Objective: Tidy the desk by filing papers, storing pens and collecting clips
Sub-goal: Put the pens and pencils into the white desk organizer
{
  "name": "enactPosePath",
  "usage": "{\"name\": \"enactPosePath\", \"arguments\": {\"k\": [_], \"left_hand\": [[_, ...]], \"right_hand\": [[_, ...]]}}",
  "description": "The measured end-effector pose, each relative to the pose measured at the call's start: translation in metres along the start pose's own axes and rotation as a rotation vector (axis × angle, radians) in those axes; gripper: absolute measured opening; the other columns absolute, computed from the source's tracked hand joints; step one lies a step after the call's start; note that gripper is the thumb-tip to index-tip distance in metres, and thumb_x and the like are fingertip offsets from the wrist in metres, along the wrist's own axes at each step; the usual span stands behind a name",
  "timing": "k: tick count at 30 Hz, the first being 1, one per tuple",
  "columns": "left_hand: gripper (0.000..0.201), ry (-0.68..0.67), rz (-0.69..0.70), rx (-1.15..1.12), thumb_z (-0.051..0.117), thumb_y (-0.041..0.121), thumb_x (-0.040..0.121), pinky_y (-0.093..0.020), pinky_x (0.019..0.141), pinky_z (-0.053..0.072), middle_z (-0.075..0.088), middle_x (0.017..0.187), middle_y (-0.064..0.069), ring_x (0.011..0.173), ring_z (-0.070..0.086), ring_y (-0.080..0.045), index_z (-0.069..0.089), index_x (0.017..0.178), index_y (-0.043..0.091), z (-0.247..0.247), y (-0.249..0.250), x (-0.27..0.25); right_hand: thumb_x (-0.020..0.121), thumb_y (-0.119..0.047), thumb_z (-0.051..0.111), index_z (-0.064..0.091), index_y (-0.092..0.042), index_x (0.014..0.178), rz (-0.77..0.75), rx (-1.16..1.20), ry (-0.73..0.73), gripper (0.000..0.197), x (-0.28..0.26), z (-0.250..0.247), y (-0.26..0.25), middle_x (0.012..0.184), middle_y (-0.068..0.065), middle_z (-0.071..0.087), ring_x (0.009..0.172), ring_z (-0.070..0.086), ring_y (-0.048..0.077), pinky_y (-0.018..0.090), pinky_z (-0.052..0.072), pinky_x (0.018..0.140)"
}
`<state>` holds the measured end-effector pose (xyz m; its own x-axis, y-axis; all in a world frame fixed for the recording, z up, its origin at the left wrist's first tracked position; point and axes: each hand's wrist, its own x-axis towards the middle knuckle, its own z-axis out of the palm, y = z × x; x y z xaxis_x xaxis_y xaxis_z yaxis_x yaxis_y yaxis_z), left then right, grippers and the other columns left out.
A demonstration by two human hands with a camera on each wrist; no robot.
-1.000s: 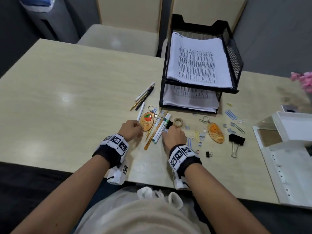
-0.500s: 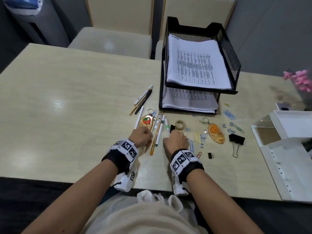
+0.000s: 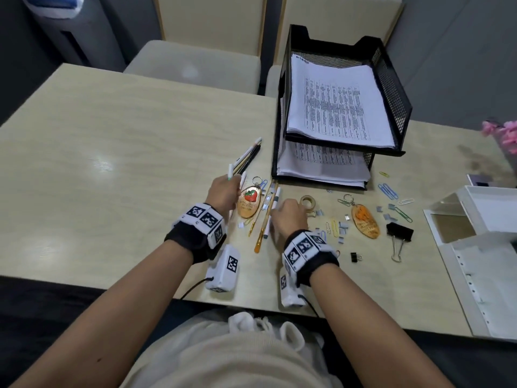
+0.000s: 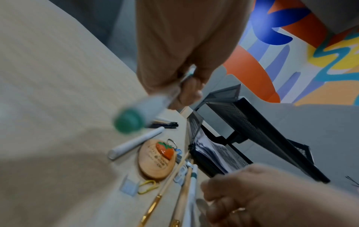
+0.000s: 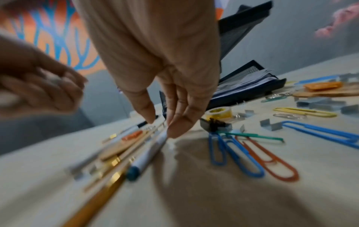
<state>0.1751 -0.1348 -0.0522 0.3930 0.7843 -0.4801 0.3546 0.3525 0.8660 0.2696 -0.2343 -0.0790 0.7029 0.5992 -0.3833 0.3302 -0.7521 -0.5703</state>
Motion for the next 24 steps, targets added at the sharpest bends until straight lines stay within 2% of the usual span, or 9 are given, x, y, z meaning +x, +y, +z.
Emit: {"name": "enactPosePath", "arguments": {"k": [4, 7, 10, 12, 14, 17, 20, 22, 24], "left_hand": [[0.03, -0.011, -0.076, -0.011, 0.039, 0.011, 0.094, -0.011, 0.032, 0.023, 0.04, 0.057, -0.002, 0.038, 0.03, -0.008, 0.051, 0.067, 0.012, -0.013, -0.014, 0.0], [0.022, -0.099, -0.146, -0.127, 0.038, 0.005, 0.095, -0.014, 0.036, 0.036, 0.045, 0.063, -0.004, 0.046, 0.04, -0.01, 0.054, 0.08, 0.006, -0.011, -0.02, -0.002], [0.016, -0.282, -0.22, -0.293, 0.038, 0.008, 0.097, -0.017, 0.039, 0.037, 0.04, 0.069, -0.004, 0.057, 0.037, -0.013, 0.047, 0.085, 0.009, 0.002, -0.022, -0.004], [0.016, -0.393, -0.249, -0.336, 0.039, 0.014, 0.098, -0.019, 0.044, 0.037, 0.04, 0.07, -0.002, 0.059, 0.038, -0.013, 0.047, 0.084, 0.012, 0.014, -0.021, -0.006], [0.025, -0.431, -0.261, -0.336, 0.035, 0.021, 0.101, -0.025, 0.053, 0.048, 0.048, 0.074, -0.004, 0.064, 0.049, -0.016, 0.051, 0.085, 0.01, 0.021, -0.019, -0.007], [0.025, -0.35, -0.203, -0.334, 0.033, 0.017, 0.101, -0.029, 0.056, 0.052, 0.056, 0.078, -0.008, 0.062, 0.059, -0.017, 0.05, 0.085, 0.007, 0.023, -0.011, -0.006], [0.02, -0.173, -0.104, -0.349, 0.031, 0.017, 0.102, -0.025, 0.052, 0.052, 0.063, 0.055, -0.004, 0.049, 0.065, -0.014, 0.045, 0.087, 0.014, 0.014, -0.008, 0.001], [0.018, -0.094, -0.048, -0.306, 0.036, 0.018, 0.1, -0.023, 0.045, 0.051, 0.053, 0.041, 0.0, 0.034, 0.056, -0.011, 0.045, 0.086, 0.014, 0.006, -0.009, 0.005], [0.016, -0.054, -0.012, -0.194, 0.042, 0.017, 0.098, -0.017, 0.036, 0.041, 0.042, 0.047, -0.002, 0.029, 0.041, -0.009, 0.046, 0.082, 0.012, -0.001, -0.011, 0.007]], "right_hand": [[0.09, -0.014, 0.05, 0.059, 0.0, 0.104, 0.011, -0.187, 0.002, 0.022, -0.003, 0.004, 0.006, 0.108, 0.018, 0.063, 0.097, 0.06, 0.034, 0.032, 0.045, 0.07], [0.087, -0.018, 0.053, 0.06, -0.003, 0.1, 0.078, -0.172, 0.016, 0.021, -0.008, -0.004, 0.021, 0.096, 0.013, 0.063, 0.084, 0.058, 0.03, 0.033, 0.048, 0.068], [0.088, -0.018, 0.054, 0.055, -0.008, 0.087, 0.088, 0.061, 0.047, 0.01, -0.019, -0.013, 0.029, 0.083, 0.007, 0.058, 0.076, 0.057, 0.027, 0.03, 0.044, 0.06], [0.089, -0.012, 0.054, 0.054, -0.011, 0.085, -0.016, 0.252, -0.001, 0.004, -0.028, -0.014, 0.023, 0.08, 0.003, 0.059, 0.073, 0.059, 0.021, 0.028, 0.047, 0.061], [0.09, -0.009, 0.055, 0.059, -0.01, 0.086, -0.138, 0.332, -0.071, 0.006, -0.032, -0.014, 0.013, 0.081, 0.004, 0.063, 0.07, 0.06, 0.015, 0.025, 0.051, 0.062], [0.091, -0.013, 0.056, 0.066, -0.005, 0.079, -0.194, 0.364, -0.079, 0.018, -0.023, -0.015, 0.003, 0.072, 0.006, 0.064, 0.057, 0.057, 0.008, 0.021, 0.051, 0.056], [0.092, -0.023, 0.052, 0.055, -0.006, 0.063, -0.094, 0.149, 0.011, 0.034, -0.005, -0.003, 0.001, 0.064, 0.007, 0.053, 0.063, 0.053, 0.021, 0.042, 0.056, 0.073], [0.09, -0.028, 0.053, 0.055, -0.009, 0.076, -0.043, -0.073, -0.002, 0.024, -0.003, 0.005, -0.003, 0.075, 0.005, 0.049, 0.079, 0.056, 0.026, 0.035, 0.052, 0.075], [0.088, -0.025, 0.054, 0.057, -0.004, 0.097, -0.026, -0.222, -0.065, 0.024, -0.006, 0.009, -0.003, 0.09, 0.009, 0.053, 0.094, 0.057, 0.03, 0.031, 0.042, 0.073]]}}
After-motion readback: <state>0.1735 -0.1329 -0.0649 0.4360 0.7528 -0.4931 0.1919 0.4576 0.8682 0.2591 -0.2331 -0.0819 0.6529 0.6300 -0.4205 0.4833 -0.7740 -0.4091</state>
